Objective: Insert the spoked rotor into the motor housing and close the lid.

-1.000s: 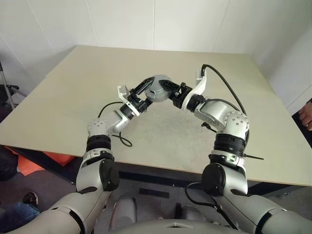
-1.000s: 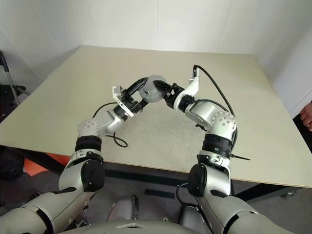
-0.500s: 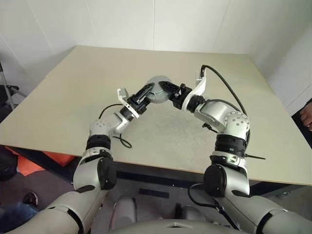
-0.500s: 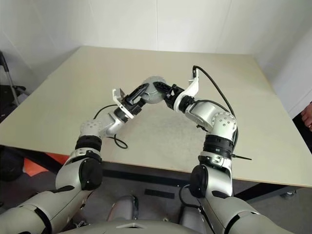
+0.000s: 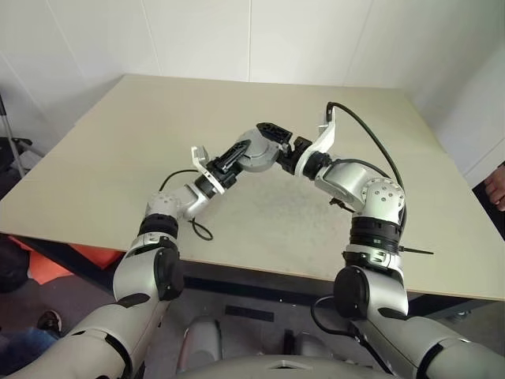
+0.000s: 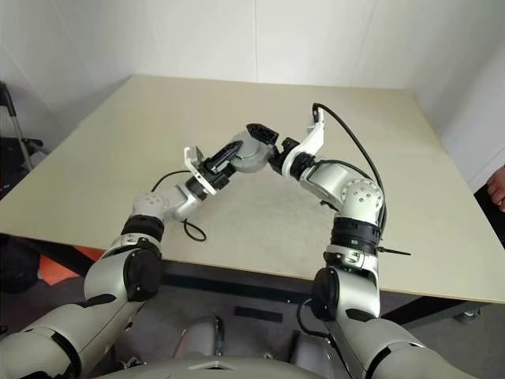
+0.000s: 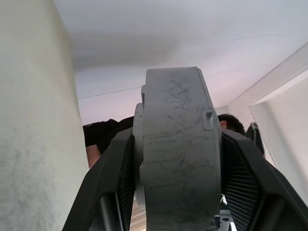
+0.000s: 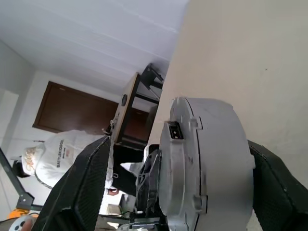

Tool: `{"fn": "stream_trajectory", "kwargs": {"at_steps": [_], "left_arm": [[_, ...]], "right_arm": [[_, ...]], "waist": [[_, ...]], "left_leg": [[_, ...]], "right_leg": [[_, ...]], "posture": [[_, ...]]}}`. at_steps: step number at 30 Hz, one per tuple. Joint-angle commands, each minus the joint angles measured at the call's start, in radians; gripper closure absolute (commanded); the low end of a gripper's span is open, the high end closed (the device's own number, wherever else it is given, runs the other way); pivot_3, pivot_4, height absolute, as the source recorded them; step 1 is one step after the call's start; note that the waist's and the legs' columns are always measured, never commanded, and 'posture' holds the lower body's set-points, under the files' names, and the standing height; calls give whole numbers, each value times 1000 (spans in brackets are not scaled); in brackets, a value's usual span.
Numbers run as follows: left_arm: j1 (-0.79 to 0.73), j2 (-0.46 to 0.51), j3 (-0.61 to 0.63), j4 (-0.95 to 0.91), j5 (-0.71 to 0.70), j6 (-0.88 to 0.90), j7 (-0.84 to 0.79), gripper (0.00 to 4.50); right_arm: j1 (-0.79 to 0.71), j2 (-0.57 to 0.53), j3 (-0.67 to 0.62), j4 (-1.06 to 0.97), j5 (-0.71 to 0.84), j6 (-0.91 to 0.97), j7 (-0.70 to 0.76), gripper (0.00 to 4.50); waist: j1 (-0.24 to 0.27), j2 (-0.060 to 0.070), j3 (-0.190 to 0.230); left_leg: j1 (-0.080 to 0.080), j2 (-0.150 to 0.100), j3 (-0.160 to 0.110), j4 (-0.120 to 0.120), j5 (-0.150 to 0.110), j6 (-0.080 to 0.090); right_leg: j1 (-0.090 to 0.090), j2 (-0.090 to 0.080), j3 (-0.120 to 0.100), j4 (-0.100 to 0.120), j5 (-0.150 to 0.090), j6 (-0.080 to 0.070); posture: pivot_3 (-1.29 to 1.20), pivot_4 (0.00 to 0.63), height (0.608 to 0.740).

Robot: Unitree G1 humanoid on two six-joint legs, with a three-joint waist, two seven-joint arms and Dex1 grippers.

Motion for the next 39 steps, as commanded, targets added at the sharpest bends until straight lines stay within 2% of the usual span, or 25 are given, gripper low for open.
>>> {"fn": "stream_trajectory", "kwargs": {"at_steps": [1,5,15,28,38,39], "left_arm": [[-18,17,12,-2,14,-35,-5,2419],[-13,17,37,-18,26,-117,32,2419],[-14,32,153,-81,-7,-278,215,2419],[-53,133,266,72,46,-634,473,2419],[-68,156,266,147,76,-741,554,2419],[-66,158,262,148,84,-747,558,2070]], "right_arm": [[-10,-18,15,-63,-23,-64,49,32],[9,-41,48,-44,-119,-129,64,32],[23,-43,57,-22,-191,-174,88,32],[20,-41,50,-6,-223,-176,103,32],[18,-38,50,-13,-231,-170,106,32],[18,-38,50,-13,-232,-169,105,8]], "waist": [[0,0,0],[0,0,0],[-1,0,0],[0,0,0],[0,-1,0],[0,-1,0]], "left_leg": [[0,0,0,0,0,0],[0,0,0,0,0,0],[0,0,-1,1,0,0],[0,0,-2,2,0,0],[0,0,-3,3,0,0],[0,0,-3,3,0,0]], "right_leg": [[0,0,0,0,0,0],[0,0,0,1,0,0],[0,0,0,1,0,0],[0,0,0,2,0,0],[1,0,-1,2,0,0],[1,0,-1,2,0,0]], "posture": [[0,0,740],[0,0,740],[0,0,740],[0,0,740],[0,0,740],[0,0,740]]}}
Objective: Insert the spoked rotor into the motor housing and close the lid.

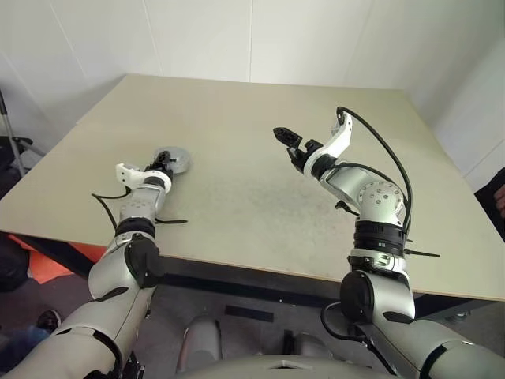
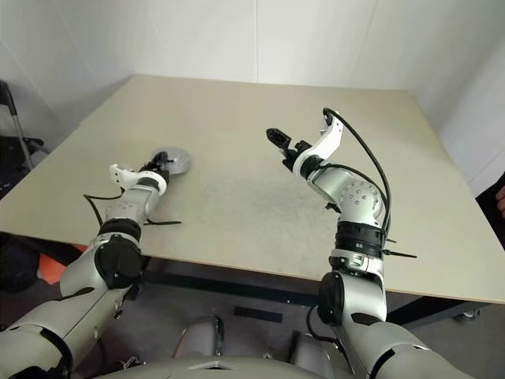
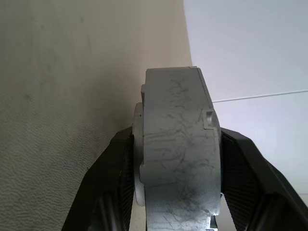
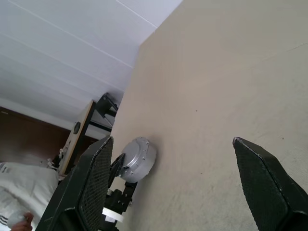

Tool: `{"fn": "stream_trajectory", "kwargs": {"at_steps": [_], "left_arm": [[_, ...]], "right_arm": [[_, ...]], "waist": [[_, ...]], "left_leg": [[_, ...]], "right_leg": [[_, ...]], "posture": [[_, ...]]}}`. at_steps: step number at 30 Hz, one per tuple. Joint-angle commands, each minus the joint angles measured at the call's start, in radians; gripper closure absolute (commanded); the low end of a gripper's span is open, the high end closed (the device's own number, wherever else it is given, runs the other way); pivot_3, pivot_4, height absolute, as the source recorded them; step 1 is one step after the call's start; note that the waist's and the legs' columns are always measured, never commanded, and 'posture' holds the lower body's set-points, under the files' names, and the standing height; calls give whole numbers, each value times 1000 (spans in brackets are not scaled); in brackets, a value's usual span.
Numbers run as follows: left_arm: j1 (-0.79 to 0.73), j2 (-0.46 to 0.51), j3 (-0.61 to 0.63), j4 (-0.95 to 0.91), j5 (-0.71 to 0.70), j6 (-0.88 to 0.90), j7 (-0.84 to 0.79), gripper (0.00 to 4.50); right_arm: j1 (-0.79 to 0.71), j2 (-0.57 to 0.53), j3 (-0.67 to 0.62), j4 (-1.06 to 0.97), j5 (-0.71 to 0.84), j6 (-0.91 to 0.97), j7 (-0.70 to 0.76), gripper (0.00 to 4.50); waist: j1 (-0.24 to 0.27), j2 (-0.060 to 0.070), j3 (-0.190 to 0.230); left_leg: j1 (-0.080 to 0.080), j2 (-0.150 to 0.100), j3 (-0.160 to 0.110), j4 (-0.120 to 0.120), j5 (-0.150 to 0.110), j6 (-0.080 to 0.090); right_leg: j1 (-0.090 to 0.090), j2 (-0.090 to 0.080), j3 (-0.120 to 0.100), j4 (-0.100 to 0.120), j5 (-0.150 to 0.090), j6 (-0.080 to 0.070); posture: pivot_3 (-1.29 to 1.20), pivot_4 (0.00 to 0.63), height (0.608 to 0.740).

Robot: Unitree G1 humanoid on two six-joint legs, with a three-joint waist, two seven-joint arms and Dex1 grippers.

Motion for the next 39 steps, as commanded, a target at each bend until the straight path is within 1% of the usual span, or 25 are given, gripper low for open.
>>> {"fn": "stream_trajectory", "kwargs": {"at_steps": [1,3,5,6,10,15,19,22,26,28,30,34,39], "left_arm": [[-44,30,-11,-25,16,-33,-5,1703],[-43,34,-16,-23,28,-40,-1,1125],[-43,43,-14,-21,33,-48,7,457],[-44,49,-11,-19,36,-54,13,45],[-60,102,22,4,30,-115,34,14],[-97,220,50,54,32,-175,39,14],[-126,270,38,74,54,-199,26,14],[-161,282,-28,57,115,-211,-31,14],[-204,269,-141,21,212,-225,-146,14],[-230,254,-218,-9,274,-254,-223,14],[-244,239,-287,-35,332,-293,-282,14],[-239,206,-415,-100,413,-277,-433,14],[-163,150,-555,-229,475,-230,-593,14]], "right_arm": [[-15,0,-2,-18,6,-5,10,0],[-15,1,-2,-18,5,-4,9,0],[-14,0,-2,-18,4,-2,10,0],[-15,0,-2,-17,3,-2,10,0],[-23,-13,2,10,-18,-11,23,0],[-44,-38,2,49,-43,-20,50,0],[-52,-58,34,54,-97,-64,101,0],[-43,-83,115,15,-218,-202,186,0],[-42,-130,209,23,-426,-448,231,0],[-59,-166,236,44,-515,-564,251,0],[-78,-194,239,69,-564,-640,267,0],[-105,-257,241,111,-635,-737,320,0],[-91,-352,238,119,-655,-714,427,0]], "waist": [[0,0,0],[0,0,0],[-1,0,0],[-1,0,0],[-5,0,0],[-3,0,0],[1,0,0],[3,-1,0],[4,-2,0],[4,-3,1],[2,-3,1],[-3,-3,1],[-4,-4,1]], "left_leg": [[0,0,0,0,0,0],[0,0,0,0,0,0],[0,0,0,0,0,0],[0,0,0,0,0,0],[1,1,0,0,0,-1],[1,1,0,0,1,-1],[1,0,0,0,0,-1],[1,0,0,0,1,-2],[1,0,-1,1,2,-3],[0,0,-1,1,2,-4],[0,0,-1,1,2,-4],[1,0,-1,1,2,-3],[1,0,1,3,0,0]], "right_leg": [[0,0,0,0,0,0],[0,0,0,0,0,0],[0,0,0,0,0,0],[0,0,0,0,0,0],[0,0,0,1,0,0],[0,0,0,2,0,0],[0,0,0,1,0,0],[1,-1,0,1,0,0],[1,-1,-1,2,0,0],[1,-1,-1,2,0,0],[1,-1,-1,2,0,0],[1,-1,-1,3,0,0],[1,0,0,3,-1,-3]], "posture": [[0,0,740],[0,0,740],[0,0,740],[0,0,740],[0,0,740],[0,0,740],[0,0,740],[0,0,740],[0,0,740],[0,0,740],[0,0,740],[0,0,740],[0,0,740]]}}
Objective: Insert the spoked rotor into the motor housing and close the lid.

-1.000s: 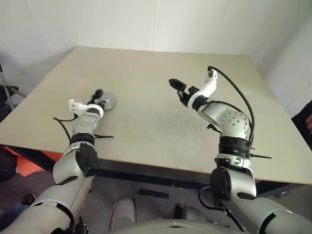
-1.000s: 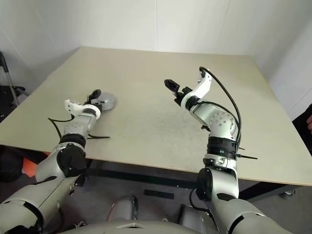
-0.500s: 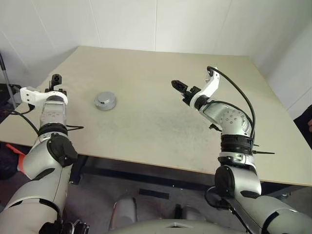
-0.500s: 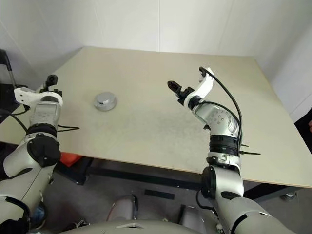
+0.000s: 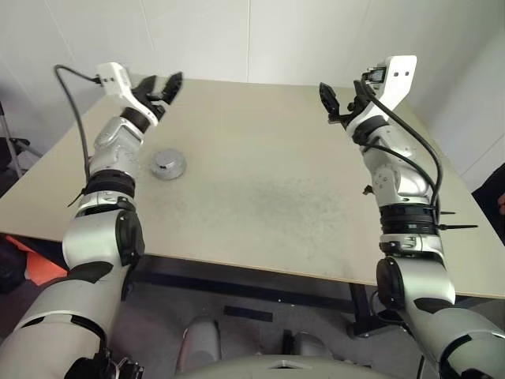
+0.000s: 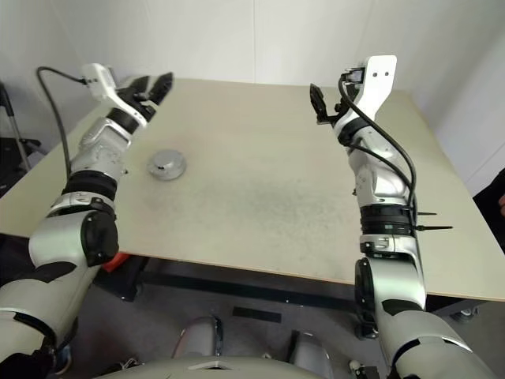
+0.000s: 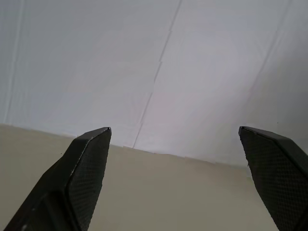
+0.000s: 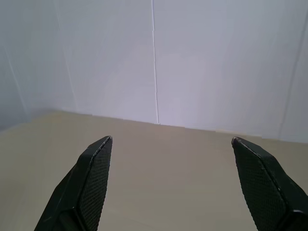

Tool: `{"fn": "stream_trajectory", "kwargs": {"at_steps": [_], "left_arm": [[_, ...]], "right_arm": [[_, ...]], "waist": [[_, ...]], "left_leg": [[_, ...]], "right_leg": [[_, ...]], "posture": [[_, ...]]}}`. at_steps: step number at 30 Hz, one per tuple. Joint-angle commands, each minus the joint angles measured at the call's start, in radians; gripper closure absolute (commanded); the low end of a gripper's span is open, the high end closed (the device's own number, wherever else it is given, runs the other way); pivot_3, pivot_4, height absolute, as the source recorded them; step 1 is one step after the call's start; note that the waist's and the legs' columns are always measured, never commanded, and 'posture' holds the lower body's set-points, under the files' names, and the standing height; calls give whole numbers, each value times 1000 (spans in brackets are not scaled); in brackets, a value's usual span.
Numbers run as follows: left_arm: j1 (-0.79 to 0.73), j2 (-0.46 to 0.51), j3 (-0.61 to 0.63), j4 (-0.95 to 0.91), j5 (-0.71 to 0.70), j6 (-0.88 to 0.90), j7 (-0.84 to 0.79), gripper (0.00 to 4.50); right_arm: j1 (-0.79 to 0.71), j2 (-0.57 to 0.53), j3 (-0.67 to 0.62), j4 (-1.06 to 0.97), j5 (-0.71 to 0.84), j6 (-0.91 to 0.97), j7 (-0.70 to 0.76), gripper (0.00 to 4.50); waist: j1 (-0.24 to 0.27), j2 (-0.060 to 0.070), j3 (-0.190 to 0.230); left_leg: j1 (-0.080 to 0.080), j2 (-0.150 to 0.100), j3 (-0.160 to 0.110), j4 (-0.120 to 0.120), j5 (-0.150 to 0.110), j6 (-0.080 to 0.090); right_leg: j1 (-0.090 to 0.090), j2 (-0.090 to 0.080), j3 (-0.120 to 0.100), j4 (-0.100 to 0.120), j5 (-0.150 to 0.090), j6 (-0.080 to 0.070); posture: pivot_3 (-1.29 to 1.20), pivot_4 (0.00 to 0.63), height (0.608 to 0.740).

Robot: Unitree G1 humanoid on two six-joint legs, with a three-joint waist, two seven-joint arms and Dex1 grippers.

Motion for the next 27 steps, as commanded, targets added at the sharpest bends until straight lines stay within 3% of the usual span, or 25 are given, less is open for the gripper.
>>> {"fn": "stream_trajectory", "kwargs": {"at_steps": [1,6,12,17,27], "left_arm": [[50,-29,-91,-131,40,31,-110,14],[132,-87,-189,-236,74,69,-187,14],[236,-154,-285,-292,123,79,-224,14],[316,-177,-325,-330,143,96,-229,14],[350,-183,-336,-339,158,106,-222,14]], "right_arm": [[-2,-65,-7,-13,-10,4,75,0],[61,-154,-27,-17,5,34,181,0],[302,-265,39,-168,73,142,490,0],[362,-269,41,-205,52,178,486,0],[330,-256,59,-182,2,177,451,0]], "waist": [[0,0,0],[2,0,0],[9,0,0],[-4,1,1],[0,1,1]], "left_leg": [[0,0,0,1,0,1],[0,0,1,3,-1,6],[2,0,2,4,-1,15],[3,1,3,5,0,18],[14,1,3,3,4,15]], "right_leg": [[0,0,0,0,-1,-2],[1,0,0,1,-1,-3],[5,-1,0,0,-1,-4],[3,-1,0,1,3,-9],[11,-2,0,0,4,-12]], "posture": [[0,0,740],[0,0,740],[0,0,740],[0,0,740],[0,0,740]]}}
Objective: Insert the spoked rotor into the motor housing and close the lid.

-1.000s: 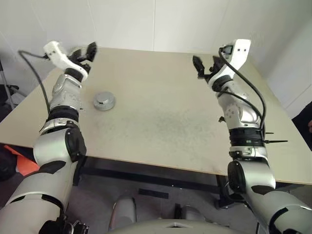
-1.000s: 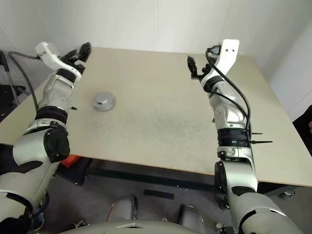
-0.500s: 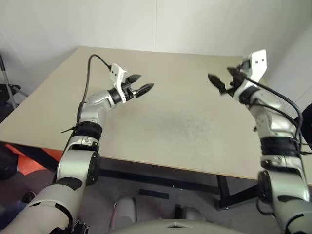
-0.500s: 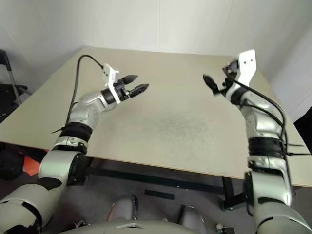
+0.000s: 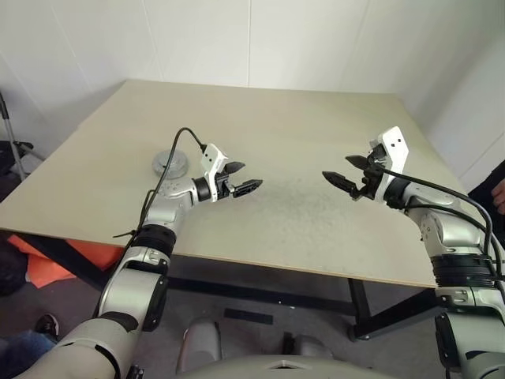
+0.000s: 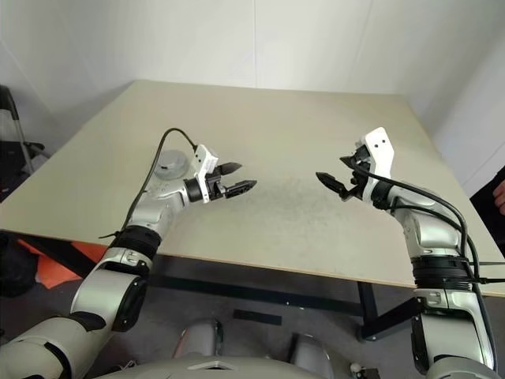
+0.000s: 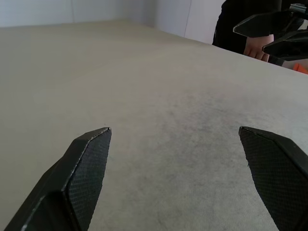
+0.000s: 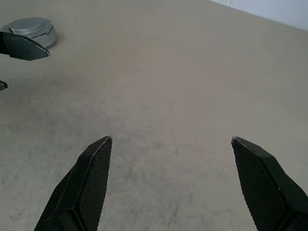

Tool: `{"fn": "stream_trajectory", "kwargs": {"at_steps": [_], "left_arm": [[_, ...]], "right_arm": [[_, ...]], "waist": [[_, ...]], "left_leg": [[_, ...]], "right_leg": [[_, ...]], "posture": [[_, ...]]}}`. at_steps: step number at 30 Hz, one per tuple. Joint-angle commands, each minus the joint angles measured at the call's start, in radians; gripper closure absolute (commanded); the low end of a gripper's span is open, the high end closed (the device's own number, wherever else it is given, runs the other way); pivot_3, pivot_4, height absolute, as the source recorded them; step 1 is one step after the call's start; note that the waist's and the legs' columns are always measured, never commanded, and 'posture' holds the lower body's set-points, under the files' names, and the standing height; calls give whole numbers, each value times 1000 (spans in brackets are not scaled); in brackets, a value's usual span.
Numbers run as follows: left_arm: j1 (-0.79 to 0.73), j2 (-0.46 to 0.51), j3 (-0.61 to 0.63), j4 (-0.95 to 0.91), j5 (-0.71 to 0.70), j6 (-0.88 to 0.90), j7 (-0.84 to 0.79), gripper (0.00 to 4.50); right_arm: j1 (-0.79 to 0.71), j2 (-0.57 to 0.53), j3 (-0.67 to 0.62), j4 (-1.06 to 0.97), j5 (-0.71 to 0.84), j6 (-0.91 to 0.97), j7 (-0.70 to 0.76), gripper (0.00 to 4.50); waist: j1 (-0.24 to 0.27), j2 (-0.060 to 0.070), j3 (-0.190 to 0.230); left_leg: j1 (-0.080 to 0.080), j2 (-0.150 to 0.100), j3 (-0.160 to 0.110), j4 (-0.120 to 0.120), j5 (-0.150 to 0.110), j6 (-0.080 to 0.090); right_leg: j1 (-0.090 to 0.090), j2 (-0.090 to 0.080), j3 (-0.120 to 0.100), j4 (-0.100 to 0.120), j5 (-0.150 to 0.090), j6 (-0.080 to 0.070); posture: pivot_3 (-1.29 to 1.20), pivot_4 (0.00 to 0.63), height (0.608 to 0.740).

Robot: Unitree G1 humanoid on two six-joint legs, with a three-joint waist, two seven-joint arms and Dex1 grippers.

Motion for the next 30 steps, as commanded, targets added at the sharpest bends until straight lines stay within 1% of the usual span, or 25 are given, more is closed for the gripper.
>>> {"fn": "stream_trajectory", "kwargs": {"at_steps": [1,12,18,30], "left_arm": [[-8,2,5,-44,1,-3,6,14],[11,-4,3,-88,1,20,20,14],[22,-9,0,-120,0,38,31,14],[18,-4,0,-117,7,38,36,14]], "right_arm": [[-41,-3,-5,-7,-15,-18,-9,0],[-95,26,-1,47,-43,-35,-34,0],[-84,46,7,25,-50,-40,-40,0],[-106,67,6,64,-70,-63,-61,0]], "waist": [[0,0,0],[-1,0,0],[-2,0,0],[-3,0,0]], "left_leg": [[0,0,0,0,0,0],[-2,0,1,-3,0,1],[-2,0,1,-3,0,0],[-2,0,1,-4,0,1]], "right_leg": [[0,0,0,0,0,0],[-2,1,0,-2,0,0],[-2,0,0,-2,0,0],[-2,1,0,-3,0,0]], "posture": [[0,0,740],[0,0,740],[0,0,740],[0,0,740]]}}
